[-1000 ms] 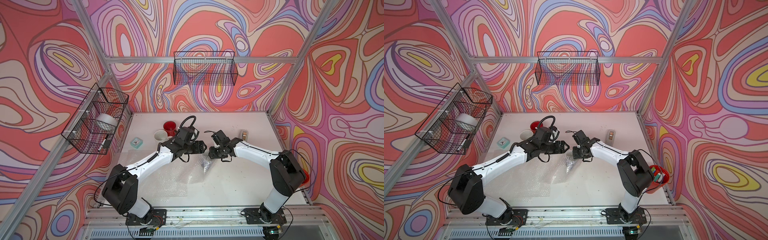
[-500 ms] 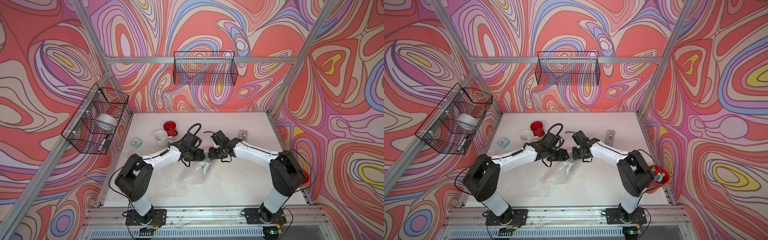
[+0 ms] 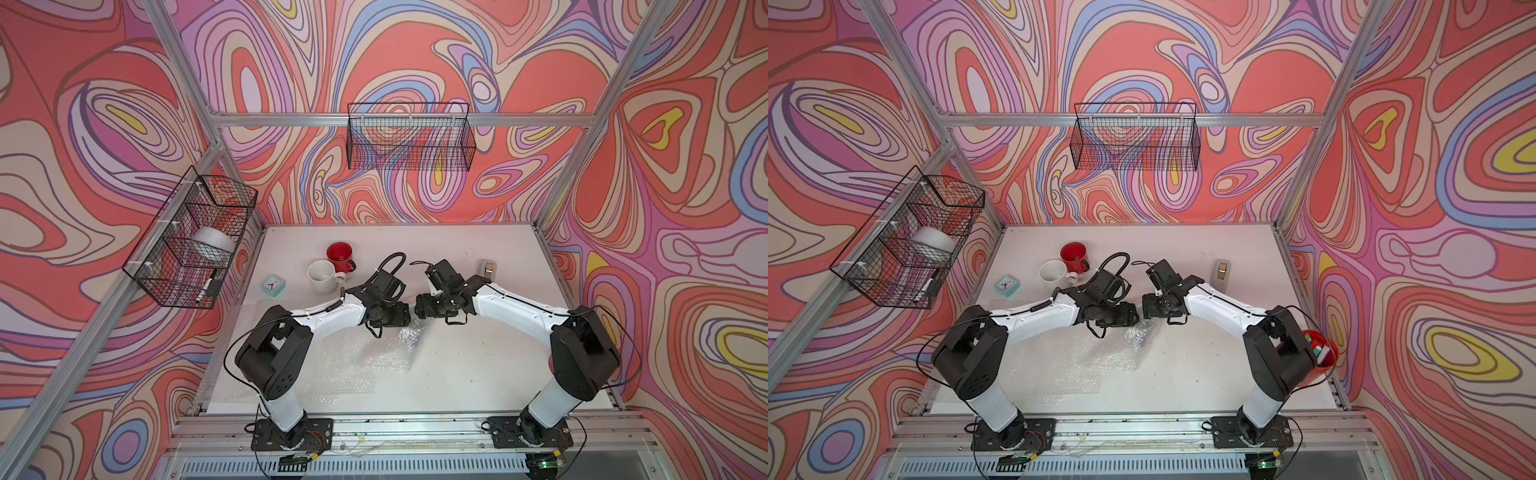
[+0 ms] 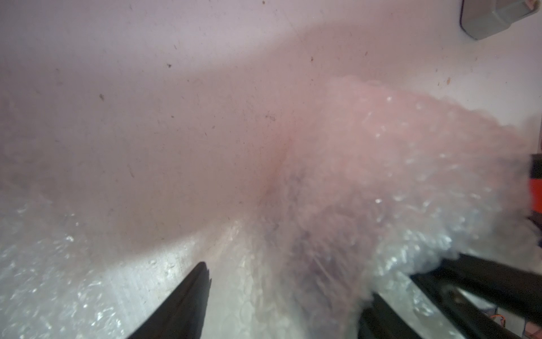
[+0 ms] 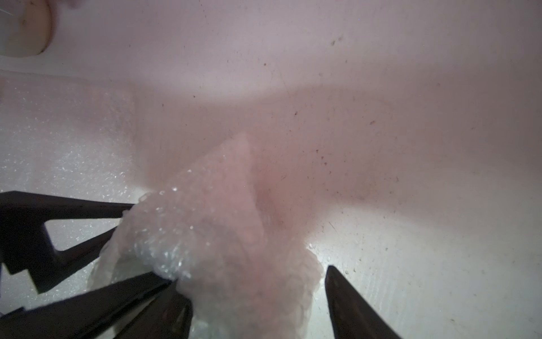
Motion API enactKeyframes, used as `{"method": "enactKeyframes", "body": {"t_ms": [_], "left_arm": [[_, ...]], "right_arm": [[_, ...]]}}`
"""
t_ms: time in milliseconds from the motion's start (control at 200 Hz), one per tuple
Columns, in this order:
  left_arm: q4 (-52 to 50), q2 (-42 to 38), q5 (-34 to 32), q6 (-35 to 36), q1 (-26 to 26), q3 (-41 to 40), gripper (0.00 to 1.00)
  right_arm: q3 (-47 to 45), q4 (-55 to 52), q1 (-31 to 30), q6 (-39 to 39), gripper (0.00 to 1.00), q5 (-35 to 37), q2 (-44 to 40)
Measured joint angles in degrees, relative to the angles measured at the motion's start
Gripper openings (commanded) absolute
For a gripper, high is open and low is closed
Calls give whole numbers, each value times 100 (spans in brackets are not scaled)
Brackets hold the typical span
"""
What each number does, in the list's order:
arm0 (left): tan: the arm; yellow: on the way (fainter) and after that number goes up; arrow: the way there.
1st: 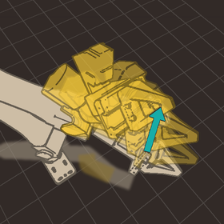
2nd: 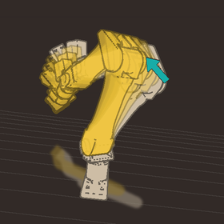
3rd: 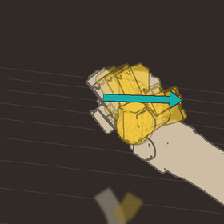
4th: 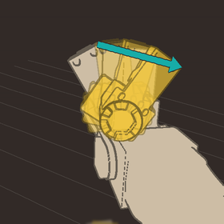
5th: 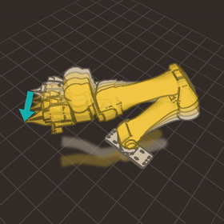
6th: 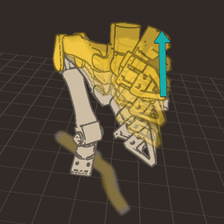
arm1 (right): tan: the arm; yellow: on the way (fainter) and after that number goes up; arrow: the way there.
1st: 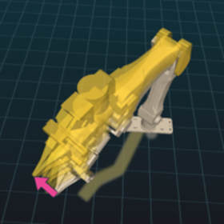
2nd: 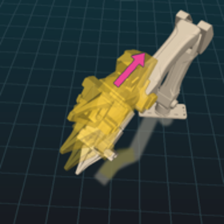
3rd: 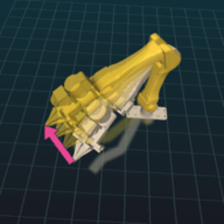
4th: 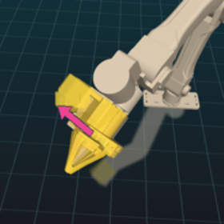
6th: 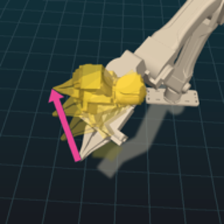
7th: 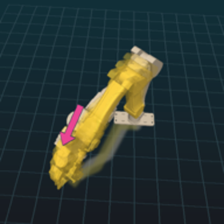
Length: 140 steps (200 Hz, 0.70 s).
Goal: Wrap mugs in bubble wrap
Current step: Wrap the mug in bubble wrap.
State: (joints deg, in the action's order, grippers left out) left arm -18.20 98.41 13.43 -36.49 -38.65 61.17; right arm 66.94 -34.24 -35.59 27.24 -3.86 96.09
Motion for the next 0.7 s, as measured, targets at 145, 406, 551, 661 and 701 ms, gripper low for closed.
{"method": "enactKeyframes", "body": {"t_ms": [145,406,551,661,701], "left_arm": [[0,0,0,-28,0,0,73],[-22,-442,-7,-144,-28,-164,75],[-192,-1303,-153,-166,-31,-529,77],[-251,-1941,-210,-216,153,-942,77],[-299,-2127,-225,-243,273,-1132,76]], "right_arm": [[72,-28,0,9,59,63,240],[96,-9,-39,90,43,114,372],[160,-122,-37,96,42,402,372],[225,-271,-37,92,42,704,372],[251,-319,-35,90,42,796,372]]}}
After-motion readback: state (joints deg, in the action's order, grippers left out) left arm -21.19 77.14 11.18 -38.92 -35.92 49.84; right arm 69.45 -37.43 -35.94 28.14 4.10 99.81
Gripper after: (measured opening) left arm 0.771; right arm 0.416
